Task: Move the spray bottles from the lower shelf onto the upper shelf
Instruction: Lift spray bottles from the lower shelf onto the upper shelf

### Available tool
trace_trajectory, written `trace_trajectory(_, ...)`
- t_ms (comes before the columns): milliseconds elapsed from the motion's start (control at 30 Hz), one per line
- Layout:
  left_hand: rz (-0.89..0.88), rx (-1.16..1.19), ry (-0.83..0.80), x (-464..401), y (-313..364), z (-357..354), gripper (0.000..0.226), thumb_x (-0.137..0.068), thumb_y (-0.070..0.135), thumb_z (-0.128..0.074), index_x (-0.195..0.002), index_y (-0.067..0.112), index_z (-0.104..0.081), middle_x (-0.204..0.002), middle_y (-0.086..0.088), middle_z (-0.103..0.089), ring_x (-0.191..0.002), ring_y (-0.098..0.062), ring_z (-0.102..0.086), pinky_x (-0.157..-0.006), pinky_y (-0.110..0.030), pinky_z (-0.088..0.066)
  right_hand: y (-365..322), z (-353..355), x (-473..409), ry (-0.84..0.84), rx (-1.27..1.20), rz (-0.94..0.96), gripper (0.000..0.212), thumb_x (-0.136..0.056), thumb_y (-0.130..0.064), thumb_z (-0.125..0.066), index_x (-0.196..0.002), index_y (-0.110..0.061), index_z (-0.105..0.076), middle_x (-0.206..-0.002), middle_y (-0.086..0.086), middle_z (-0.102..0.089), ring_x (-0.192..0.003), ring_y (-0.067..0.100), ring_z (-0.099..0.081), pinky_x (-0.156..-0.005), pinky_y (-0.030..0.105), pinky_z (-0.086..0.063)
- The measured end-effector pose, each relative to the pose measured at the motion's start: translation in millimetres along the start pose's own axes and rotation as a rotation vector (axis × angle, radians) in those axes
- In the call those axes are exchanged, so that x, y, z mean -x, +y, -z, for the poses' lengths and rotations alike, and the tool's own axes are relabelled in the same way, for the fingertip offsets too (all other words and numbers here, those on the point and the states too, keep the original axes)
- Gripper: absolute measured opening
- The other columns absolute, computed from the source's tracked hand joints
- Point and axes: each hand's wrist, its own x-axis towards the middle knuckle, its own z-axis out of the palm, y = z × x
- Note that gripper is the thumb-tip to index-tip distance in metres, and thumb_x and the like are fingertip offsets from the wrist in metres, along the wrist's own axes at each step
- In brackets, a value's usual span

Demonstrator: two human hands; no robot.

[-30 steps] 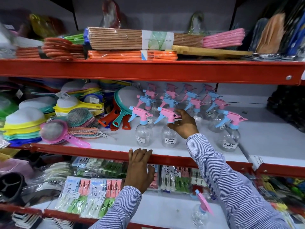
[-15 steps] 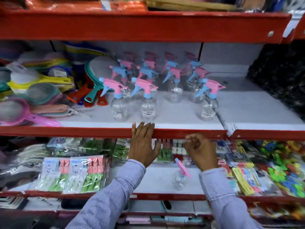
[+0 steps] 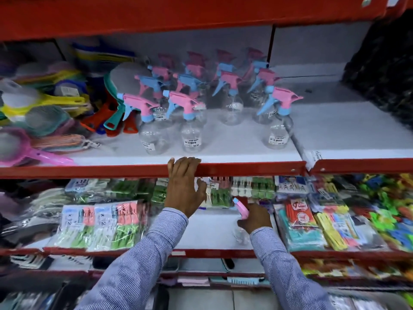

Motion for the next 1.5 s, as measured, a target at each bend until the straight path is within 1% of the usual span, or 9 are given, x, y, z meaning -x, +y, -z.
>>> trace_trajectory(100,-0.001,0.007,0.009,-0.1,0.0,-1.1,0.049,-0.073,0.012,-0.066,-0.121,0.010,-0.057,-0.117,-0.010,-0.062,-0.115,-0.029,-0.051,-0.116,-0.052,-0.022,-25.5,45.1,34.2,0.047,-0.100,0.086,0.042,-0.061,-0.021,-0.078,-0.102,-0.019,-0.073,-0.095,0.005,-0.076,-0.079,0.021,-0.068,-0.063,0.019,-0.043)
trace_trajectory(300,0.054,0.037,-0.021,26.4,-4.8,-3.9,0.049,-0.070,0.016,-0.068,-0.118,0.011,-0.060,-0.111,-0.009,-0.064,-0.109,-0.029,-0.054,-0.114,-0.050,-0.024,-57.0,125.4,99.1,0.101,-0.285,0.249,0.031,-0.060,-0.025,-0.085,-0.088,-0.019,-0.071,-0.078,-0.005,-0.073,-0.061,0.003,-0.064,-0.046,0.011,-0.044)
trace_trajectory(367,0.076,0.051,-0.099,46.1,-4.6,-1.5,0.050,-0.069,0.016,-0.073,-0.117,0.012,-0.061,-0.109,-0.007,-0.064,-0.107,-0.028,-0.054,-0.114,-0.049,-0.025,-70.8,149.4,113.6,0.120,-0.390,0.316,0.028,-0.063,-0.022,-0.086,-0.084,-0.026,-0.069,-0.075,-0.012,-0.071,-0.054,-0.009,-0.060,-0.046,0.005,-0.042)
trace_trajectory(467,0.101,0.037,-0.122,41.6,-5.0,-6.1,0.049,-0.069,0.016,-0.074,-0.116,0.013,-0.061,-0.108,-0.005,-0.064,-0.104,-0.027,-0.056,-0.112,-0.051,-0.028,-105.7,181.7,97.4,0.202,-0.481,0.368,0.028,-0.063,-0.019,-0.088,-0.084,-0.026,-0.071,-0.077,-0.014,-0.070,-0.060,-0.006,-0.063,-0.053,0.004,-0.047)
trace_trajectory(533,0.020,0.026,0.079,-9.4,-0.4,35.8,0.048,-0.070,0.017,-0.072,-0.117,0.014,-0.061,-0.109,-0.004,-0.064,-0.105,-0.026,-0.057,-0.113,-0.051,-0.028,-157.6,233.2,88.0,0.456,-0.512,0.521,0.025,-0.062,-0.022,-0.088,-0.083,-0.019,-0.075,-0.079,-0.006,-0.073,-0.066,0.007,-0.067,-0.062,0.012,-0.051)
trace_trajectory(633,0.070,0.016,-0.027,-19.5,-0.2,27.8,0.048,-0.071,0.018,-0.069,-0.118,0.015,-0.061,-0.110,-0.003,-0.064,-0.106,-0.024,-0.056,-0.114,-0.052,-0.028,-180.1,236.6,46.8,0.577,-0.484,0.515,0.022,-0.062,-0.026,-0.084,-0.078,-0.015,-0.075,-0.079,0.003,-0.076,-0.070,0.016,-0.067,-0.067,0.026,-0.053)
trace_trajectory(833,0.071,0.048,-0.065,-1.7,9.3,13.3,0.050,-0.071,0.019,-0.062,-0.121,0.016,-0.060,-0.110,-0.003,-0.063,-0.107,-0.024,-0.055,-0.113,-0.053,-0.030,-174.7,202.0,-6.2,0.655,-0.341,0.428,0.030,-0.059,-0.031,-0.082,-0.081,-0.012,-0.073,-0.082,0.010,-0.075,-0.072,0.026,-0.068,-0.066,0.024,-0.051)
trace_trajectory(1133,0.079,0.063,-0.076,-1.0,6.6,14.2,0.051,-0.071,0.020,-0.058,-0.122,0.016,-0.059,-0.113,-0.002,-0.063,-0.109,-0.022,-0.054,-0.113,-0.053,-0.030,-171.6,180.8,-26.8,0.666,-0.485,0.387,0.052,-0.065,-0.019,-0.080,-0.112,-0.012,-0.060,-0.098,0.011,-0.076,-0.083,0.025,-0.073,-0.086,0.035,-0.058)
trace_trajectory(1500,0.069,0.074,-0.084,-0.7,5.1,12.5,0.053,-0.071,0.017,-0.060,-0.125,0.016,-0.057,-0.117,-0.002,-0.062,-0.113,-0.023,-0.052,-0.116,-0.050,-0.025,-174.7,180.9,-23.5,0.638,-0.476,0.392,0.075,-0.074,-0.014,-0.073,-0.140,-0.015,-0.036,-0.093,0.013,-0.075,-0.091,0.028,-0.070,-0.088,0.023,-0.047)
